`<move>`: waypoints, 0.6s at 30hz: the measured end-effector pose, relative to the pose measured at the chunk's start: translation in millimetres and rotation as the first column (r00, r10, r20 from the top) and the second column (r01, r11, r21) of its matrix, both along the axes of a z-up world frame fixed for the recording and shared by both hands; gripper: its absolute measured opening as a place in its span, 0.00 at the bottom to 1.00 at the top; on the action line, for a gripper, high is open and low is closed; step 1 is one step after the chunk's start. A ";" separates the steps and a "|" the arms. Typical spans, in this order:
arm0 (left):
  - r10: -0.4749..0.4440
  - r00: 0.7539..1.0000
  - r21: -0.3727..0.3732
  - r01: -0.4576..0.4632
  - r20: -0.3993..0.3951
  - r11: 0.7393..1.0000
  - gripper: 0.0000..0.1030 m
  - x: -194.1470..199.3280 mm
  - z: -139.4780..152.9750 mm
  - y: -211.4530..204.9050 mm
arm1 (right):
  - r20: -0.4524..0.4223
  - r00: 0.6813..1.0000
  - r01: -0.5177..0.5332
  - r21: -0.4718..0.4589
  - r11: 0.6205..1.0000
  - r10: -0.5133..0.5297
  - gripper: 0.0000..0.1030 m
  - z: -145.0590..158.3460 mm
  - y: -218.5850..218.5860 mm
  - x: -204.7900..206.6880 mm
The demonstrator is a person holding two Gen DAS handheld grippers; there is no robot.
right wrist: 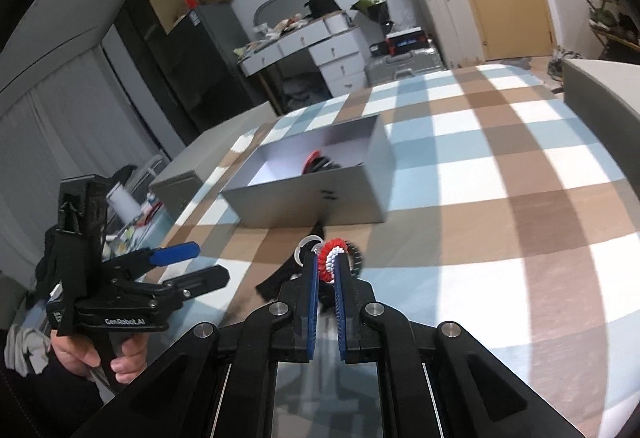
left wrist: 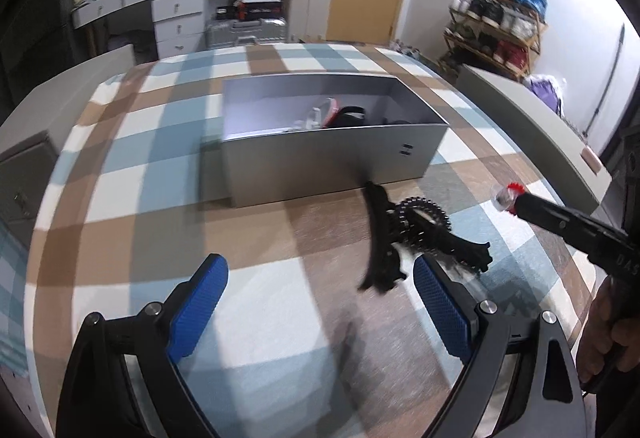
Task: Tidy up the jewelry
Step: 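Grasp the red-and-white hair tie with the right tool, then grasp the black claw hair clip with the left tool while the right tool holds the hair tie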
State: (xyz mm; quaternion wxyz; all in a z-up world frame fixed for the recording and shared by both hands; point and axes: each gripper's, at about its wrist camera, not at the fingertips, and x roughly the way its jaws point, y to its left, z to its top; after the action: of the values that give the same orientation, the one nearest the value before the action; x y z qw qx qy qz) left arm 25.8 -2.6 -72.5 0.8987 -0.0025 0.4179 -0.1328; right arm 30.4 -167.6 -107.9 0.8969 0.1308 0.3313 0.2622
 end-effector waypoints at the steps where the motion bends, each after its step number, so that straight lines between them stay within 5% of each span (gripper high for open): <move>1: -0.013 1.000 0.008 0.013 -0.007 1.000 0.89 3.2 -1.3 -5.3 | 0.005 1.000 0.001 -0.004 1.000 -0.001 0.07 0.4 -2.1 0.2; 7: -0.096 0.995 0.027 0.097 -0.032 0.995 0.89 15.7 -2.6 -30.1 | 0.014 0.999 0.029 -0.002 1.000 -0.029 0.07 -3.1 -20.5 5.1; 12: -0.130 0.987 0.129 0.142 -0.093 0.981 0.89 27.0 -14.8 -46.9 | 0.001 0.999 0.044 0.023 0.999 -0.044 0.07 -7.9 -32.0 11.5; 18: -0.142 0.980 0.097 0.156 -0.141 0.983 0.89 28.0 -20.0 -36.5 | 0.007 0.999 0.034 0.033 0.999 -0.034 0.07 -9.2 -36.3 13.0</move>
State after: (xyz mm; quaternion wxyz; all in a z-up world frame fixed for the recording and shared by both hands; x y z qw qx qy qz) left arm 53.8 -39.0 -92.5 0.8550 0.0685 0.4827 -0.1767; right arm 43.5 -204.0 -117.1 0.9002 0.1501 0.3214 0.2527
